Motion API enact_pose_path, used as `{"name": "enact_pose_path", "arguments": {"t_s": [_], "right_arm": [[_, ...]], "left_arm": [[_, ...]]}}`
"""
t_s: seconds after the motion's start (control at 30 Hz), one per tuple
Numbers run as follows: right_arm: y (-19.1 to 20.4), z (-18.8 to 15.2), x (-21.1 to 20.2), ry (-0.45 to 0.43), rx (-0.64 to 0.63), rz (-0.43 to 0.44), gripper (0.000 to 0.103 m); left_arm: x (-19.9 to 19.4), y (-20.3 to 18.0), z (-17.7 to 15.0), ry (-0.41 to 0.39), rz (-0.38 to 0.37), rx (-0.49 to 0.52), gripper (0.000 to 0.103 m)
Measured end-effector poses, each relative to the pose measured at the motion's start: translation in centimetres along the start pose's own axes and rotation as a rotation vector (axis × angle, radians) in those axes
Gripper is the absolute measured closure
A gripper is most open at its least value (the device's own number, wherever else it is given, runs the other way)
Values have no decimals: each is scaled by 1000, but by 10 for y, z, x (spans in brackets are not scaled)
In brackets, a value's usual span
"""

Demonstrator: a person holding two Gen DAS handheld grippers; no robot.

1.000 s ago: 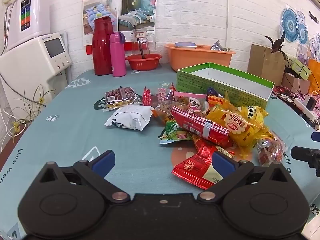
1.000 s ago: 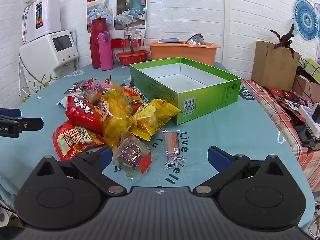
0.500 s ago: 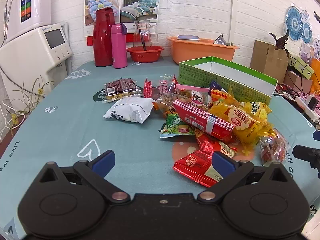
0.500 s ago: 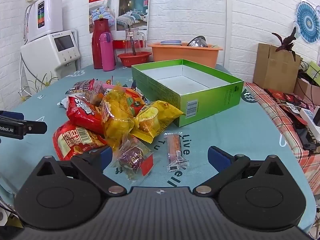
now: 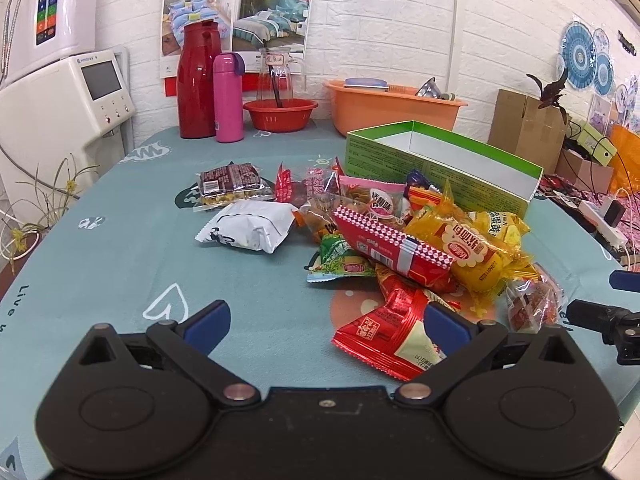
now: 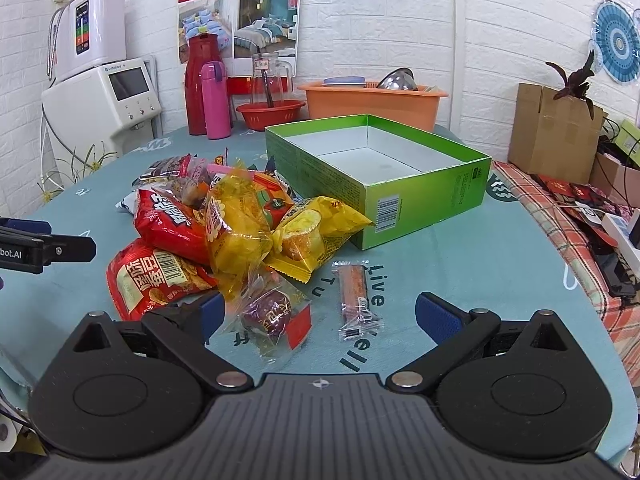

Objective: Organize snacks
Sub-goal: 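Move the left tool toward the red snack packet in the pile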

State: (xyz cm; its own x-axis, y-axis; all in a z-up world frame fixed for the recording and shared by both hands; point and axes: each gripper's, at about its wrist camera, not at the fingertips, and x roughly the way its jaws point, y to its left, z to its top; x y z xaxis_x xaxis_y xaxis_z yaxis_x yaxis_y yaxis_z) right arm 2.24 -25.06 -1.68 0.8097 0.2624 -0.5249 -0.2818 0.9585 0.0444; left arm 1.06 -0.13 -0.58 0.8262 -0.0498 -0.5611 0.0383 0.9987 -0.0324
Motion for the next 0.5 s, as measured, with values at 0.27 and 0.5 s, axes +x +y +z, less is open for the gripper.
{"name": "enact_pose_path", "arguments": {"t_s": [0.27, 0.5], "right_arm": [[2, -2, 2, 0, -4, 4, 0], [6, -1, 6, 4, -11, 25, 0]], "left_arm": [[2, -1, -1, 4, -24, -1, 0], [4, -1, -1, 7, -27, 3, 0]]}}
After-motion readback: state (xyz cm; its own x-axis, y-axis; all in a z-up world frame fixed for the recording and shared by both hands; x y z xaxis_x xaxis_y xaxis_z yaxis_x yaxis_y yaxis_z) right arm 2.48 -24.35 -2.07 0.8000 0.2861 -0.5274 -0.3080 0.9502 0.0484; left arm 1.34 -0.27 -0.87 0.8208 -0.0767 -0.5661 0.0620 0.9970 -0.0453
